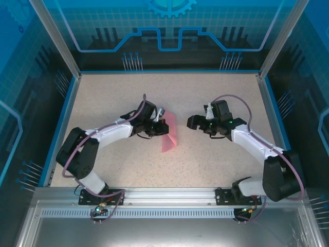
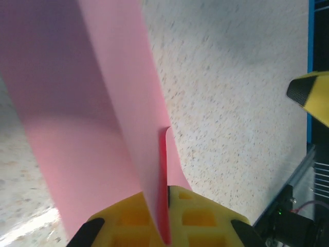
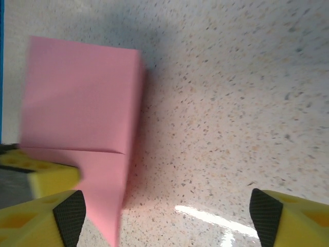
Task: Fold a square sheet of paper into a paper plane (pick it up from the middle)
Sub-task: Turn over the paper at the center of the table.
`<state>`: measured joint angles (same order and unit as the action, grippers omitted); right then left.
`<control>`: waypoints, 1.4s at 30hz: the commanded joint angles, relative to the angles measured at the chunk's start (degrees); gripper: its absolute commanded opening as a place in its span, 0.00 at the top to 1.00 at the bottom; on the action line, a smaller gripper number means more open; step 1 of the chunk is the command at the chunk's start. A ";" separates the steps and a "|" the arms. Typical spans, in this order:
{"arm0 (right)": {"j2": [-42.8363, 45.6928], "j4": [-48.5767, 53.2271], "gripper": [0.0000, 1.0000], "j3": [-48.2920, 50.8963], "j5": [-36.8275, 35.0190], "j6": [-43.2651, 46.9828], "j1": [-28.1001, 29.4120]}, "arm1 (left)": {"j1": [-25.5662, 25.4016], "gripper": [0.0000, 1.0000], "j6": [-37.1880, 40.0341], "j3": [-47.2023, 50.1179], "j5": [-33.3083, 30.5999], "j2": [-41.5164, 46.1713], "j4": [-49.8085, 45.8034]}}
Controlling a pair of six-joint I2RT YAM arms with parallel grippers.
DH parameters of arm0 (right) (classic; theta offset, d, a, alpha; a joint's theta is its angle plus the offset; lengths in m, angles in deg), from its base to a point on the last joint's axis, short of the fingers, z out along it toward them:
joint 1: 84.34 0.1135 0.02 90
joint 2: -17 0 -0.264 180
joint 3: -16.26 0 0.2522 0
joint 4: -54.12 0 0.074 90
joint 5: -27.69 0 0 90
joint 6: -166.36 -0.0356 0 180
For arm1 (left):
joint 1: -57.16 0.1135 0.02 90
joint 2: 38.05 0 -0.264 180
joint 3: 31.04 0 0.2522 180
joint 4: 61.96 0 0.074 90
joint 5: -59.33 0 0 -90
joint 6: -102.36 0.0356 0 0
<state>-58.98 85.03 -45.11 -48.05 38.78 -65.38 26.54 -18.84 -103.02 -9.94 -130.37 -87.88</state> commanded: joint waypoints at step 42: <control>15.10 16.66 0.01 1.14 -14.70 -3.90 -9.73 | -17.90 0.97 4.50 -32.29 -62.38 -31.69 -38.90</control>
<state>-42.28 100.66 -42.60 -64.93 32.59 -74.14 9.17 -12.37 -134.69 -75.14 -160.99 -128.45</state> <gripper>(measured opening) 0.992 0.056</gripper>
